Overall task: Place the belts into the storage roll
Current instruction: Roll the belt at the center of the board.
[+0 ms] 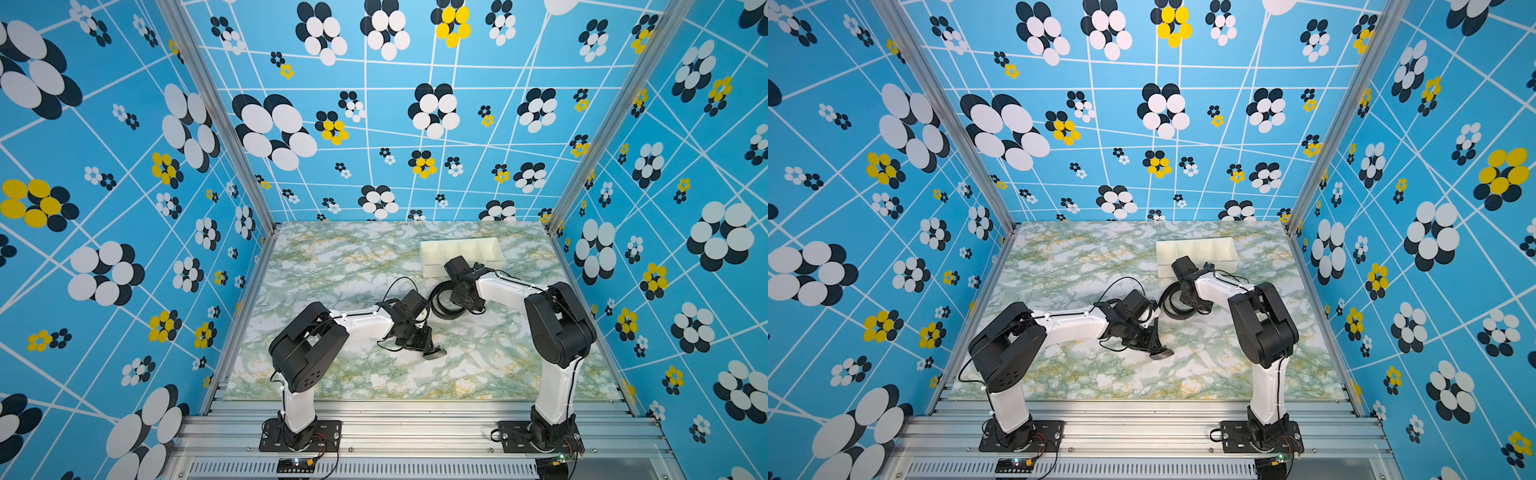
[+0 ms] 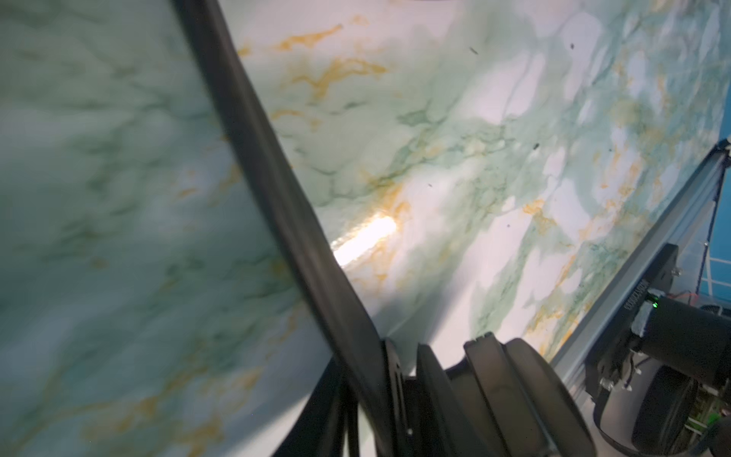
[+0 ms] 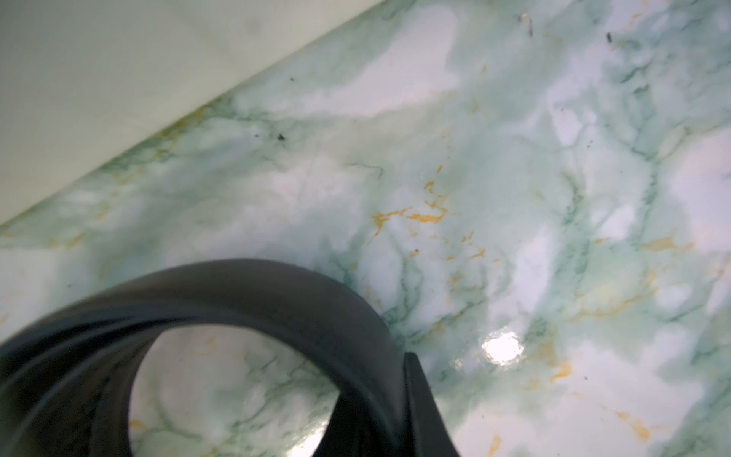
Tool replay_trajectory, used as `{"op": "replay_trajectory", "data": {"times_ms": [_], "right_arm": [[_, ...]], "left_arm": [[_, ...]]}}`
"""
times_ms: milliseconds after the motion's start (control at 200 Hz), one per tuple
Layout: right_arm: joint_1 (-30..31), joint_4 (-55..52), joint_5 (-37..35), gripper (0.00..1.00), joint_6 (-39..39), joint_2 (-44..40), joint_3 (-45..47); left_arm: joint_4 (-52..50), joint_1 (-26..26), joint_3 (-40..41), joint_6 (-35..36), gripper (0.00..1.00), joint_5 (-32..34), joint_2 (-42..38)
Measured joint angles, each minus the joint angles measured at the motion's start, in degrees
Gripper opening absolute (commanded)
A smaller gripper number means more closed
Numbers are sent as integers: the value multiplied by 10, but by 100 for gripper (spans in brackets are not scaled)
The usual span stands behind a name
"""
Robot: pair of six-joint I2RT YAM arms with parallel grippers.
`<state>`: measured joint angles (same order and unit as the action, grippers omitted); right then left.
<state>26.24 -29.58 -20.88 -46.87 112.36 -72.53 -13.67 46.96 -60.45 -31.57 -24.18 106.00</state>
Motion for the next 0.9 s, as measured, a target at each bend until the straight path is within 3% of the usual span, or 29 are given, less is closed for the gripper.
{"op": "replay_trajectory", "data": {"times_ms": [115, 175, 300, 645, 899], "right_arm": [[1, 1, 1, 0, 10, 0, 0], [1, 2, 2, 0, 15, 0, 0], [2, 7, 5, 0, 32, 0, 2], [3, 61, 23, 0, 82, -20, 36], [16, 91, 73, 0, 119, -28, 50]], "left_arm": [[-10, -9, 2, -4, 42, -17, -5], [-23, -23, 4, -8, 52, -20, -14], [-36, -52, 2, -9, 50, -21, -43], [-38, -85, -28, 16, 58, -1, -137], [-18, -150, -30, 68, 59, 55, -77]]}}
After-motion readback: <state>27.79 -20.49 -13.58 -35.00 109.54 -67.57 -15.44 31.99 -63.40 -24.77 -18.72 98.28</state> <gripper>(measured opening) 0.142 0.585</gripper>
